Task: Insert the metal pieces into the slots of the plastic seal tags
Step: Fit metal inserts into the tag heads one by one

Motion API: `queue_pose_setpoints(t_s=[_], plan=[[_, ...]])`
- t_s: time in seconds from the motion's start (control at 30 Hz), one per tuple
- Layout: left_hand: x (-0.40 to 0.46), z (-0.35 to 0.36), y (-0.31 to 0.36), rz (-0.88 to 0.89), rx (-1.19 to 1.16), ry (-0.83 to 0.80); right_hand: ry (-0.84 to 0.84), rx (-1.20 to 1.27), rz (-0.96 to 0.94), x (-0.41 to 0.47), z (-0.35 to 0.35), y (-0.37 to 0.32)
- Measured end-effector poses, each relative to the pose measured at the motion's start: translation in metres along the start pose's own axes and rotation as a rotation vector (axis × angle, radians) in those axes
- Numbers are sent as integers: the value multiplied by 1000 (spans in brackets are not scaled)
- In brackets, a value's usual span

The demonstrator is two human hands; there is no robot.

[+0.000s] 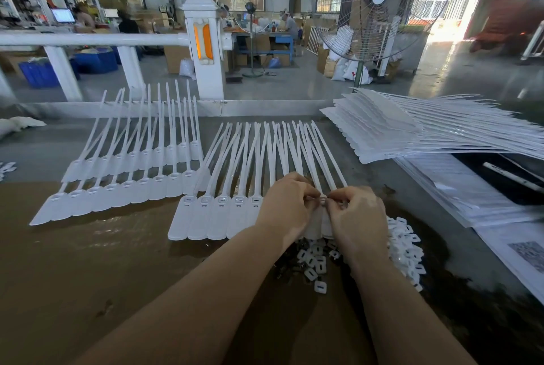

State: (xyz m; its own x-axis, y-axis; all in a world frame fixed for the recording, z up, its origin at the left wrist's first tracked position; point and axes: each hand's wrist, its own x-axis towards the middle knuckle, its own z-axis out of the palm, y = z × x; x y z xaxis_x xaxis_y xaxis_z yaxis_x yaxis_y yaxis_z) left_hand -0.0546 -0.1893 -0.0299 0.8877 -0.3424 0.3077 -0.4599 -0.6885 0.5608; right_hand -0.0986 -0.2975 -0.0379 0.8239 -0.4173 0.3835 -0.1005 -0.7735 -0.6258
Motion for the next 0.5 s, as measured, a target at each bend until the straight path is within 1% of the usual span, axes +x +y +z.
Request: queue_pose_setpoints(t_s=[0.23,0.37,0.5], plan=[[2,-3,2,-28,55,-46,-2,-3,-9,-1,1,1],[4,-2,4,-46,67,-32,11,3,-10,-1,2,2],[4,0,4,-58,56,-13,24,-42,-35,-2,4,1]])
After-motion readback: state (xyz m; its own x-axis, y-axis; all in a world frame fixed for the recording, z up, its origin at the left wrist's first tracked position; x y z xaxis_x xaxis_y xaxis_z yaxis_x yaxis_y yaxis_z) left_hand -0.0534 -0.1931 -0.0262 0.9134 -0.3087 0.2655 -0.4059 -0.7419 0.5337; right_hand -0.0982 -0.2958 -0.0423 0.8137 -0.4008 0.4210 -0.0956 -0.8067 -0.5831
